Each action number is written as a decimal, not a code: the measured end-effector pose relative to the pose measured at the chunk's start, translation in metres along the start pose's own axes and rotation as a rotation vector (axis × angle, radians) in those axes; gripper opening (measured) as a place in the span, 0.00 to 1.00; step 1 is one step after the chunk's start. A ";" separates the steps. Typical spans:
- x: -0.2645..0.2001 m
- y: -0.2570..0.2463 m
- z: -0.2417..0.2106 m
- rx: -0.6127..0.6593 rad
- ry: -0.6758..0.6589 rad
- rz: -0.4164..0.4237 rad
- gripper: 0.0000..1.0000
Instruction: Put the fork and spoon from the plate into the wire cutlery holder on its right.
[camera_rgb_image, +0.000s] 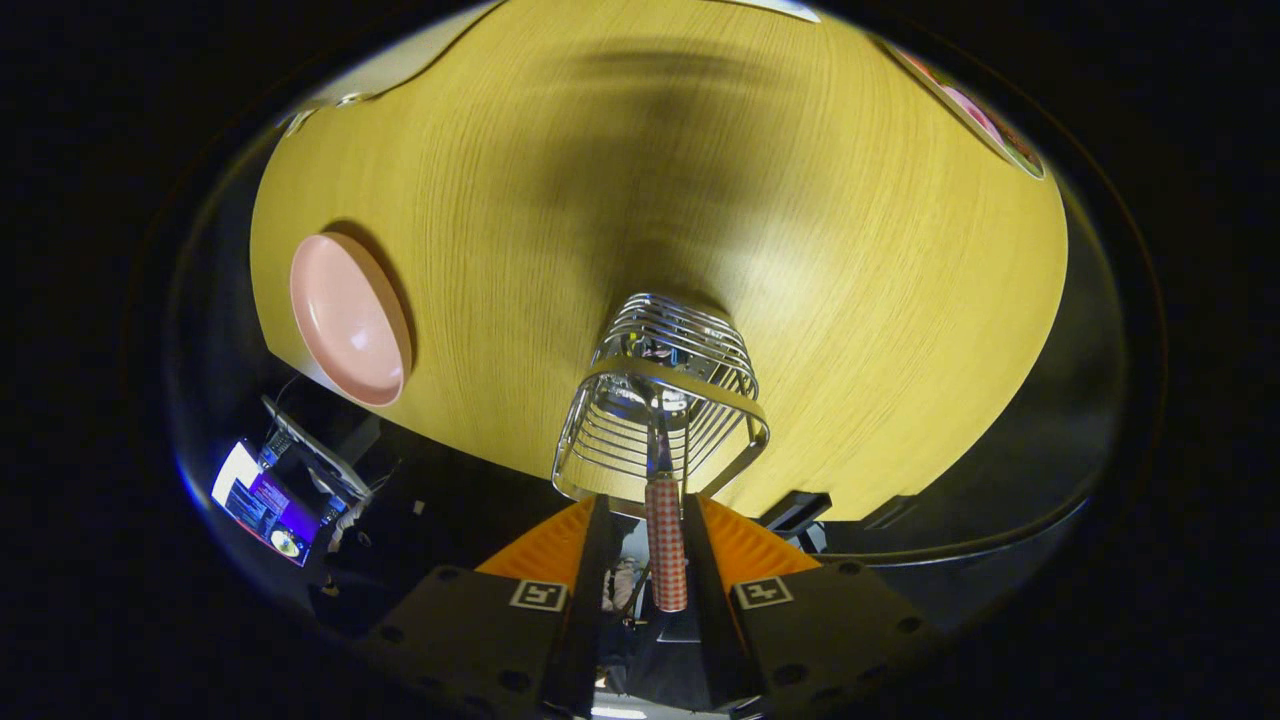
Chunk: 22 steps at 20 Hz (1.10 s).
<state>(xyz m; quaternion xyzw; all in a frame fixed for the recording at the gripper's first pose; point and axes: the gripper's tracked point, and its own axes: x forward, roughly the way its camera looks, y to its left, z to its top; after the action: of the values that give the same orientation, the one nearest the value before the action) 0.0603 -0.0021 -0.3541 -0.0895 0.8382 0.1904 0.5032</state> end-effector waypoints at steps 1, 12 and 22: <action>-0.004 0.005 0.000 0.000 -0.036 0.022 0.62; -0.064 0.020 -0.009 0.014 -0.599 0.027 1.00; -0.121 0.043 -0.033 0.066 -1.159 -0.046 1.00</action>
<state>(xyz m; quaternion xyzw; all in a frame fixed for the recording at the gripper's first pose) 0.0767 0.0184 -0.2243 0.0269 0.4290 0.1714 0.8865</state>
